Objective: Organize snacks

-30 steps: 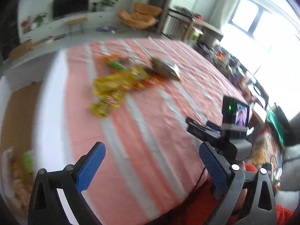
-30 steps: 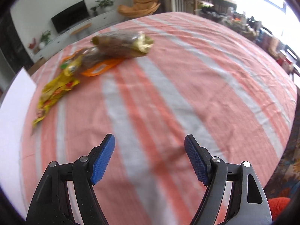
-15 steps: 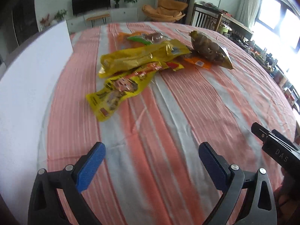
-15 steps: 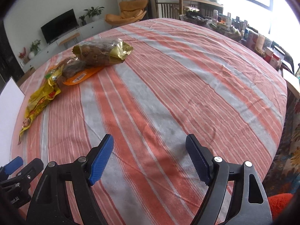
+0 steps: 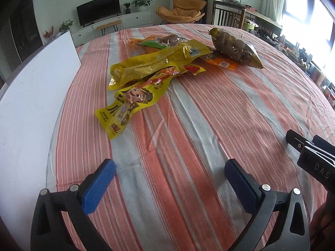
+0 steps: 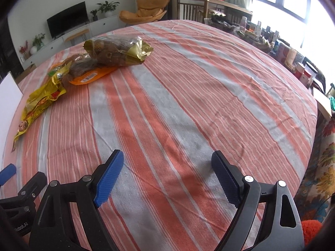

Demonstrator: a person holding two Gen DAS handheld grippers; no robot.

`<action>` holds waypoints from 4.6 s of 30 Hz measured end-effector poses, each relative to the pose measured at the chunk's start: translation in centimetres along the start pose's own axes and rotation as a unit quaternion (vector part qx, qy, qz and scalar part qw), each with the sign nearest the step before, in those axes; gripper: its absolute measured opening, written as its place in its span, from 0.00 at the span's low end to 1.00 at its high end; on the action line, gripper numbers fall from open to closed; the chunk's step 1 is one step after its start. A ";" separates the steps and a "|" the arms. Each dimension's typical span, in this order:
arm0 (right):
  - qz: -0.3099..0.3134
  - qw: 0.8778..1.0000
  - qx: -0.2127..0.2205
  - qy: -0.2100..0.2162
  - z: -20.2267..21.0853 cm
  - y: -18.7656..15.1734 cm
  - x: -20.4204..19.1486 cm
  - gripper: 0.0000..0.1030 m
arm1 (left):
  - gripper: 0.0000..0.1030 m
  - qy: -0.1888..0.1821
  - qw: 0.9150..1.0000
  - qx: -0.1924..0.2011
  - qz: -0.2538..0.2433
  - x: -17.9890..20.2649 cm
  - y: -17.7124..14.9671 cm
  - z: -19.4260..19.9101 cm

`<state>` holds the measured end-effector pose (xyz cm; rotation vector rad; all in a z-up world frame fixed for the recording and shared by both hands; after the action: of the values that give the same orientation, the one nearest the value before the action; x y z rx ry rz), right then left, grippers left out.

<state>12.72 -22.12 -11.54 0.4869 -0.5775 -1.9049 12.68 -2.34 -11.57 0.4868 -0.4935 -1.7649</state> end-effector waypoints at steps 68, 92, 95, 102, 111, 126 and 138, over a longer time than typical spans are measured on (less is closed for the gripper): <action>0.001 1.000 0.000 0.000 0.0 -0.1 0.0 0.87 | 1.00 0.000 1.000 0.000 -0.001 0.0 -0.1 -0.3; 0.001 1.000 0.000 0.000 0.0 -0.1 0.0 0.87 | 1.00 -0.039 0.995 -0.050 -0.072 -3.3 14.1 1.6; 0.001 1.000 0.000 0.000 0.0 -0.1 0.0 0.87 | 1.00 -0.026 0.998 -0.029 -0.058 -5.7 17.0 -1.9; 0.001 1.000 0.000 0.000 0.0 -0.1 0.0 0.87 | 1.00 -0.059 0.998 -0.030 -0.010 -7.8 18.6 -8.6; 0.002 1.000 0.000 0.000 0.0 -0.1 0.0 0.87 | 0.95 -0.158 0.986 -0.051 0.011 -6.5 14.9 -9.8; 0.002 1.000 0.000 0.000 0.1 -0.1 0.0 0.87 | 0.95 -0.258 0.961 -0.062 -0.071 -3.5 14.1 -1.5; 0.002 1.000 0.001 0.000 0.1 -0.2 0.0 0.87 | 0.54 -0.178 0.966 -0.122 -0.139 -4.6 10.7 -6.0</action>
<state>12.58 -22.02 -11.56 0.4868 -0.5787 -1.9014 25.66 -0.77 -10.15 0.0614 -0.4621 -2.1660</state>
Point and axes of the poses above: each gripper's, at about its wrist camera, not at the fingertips, and z roughly against the way its jaws point, x to its right, y to its top, the point moved 2 cm from there along -z, roughly the way its jaws point, and after that the axes turned 8 degrees about -z, right-handed, at the moved point
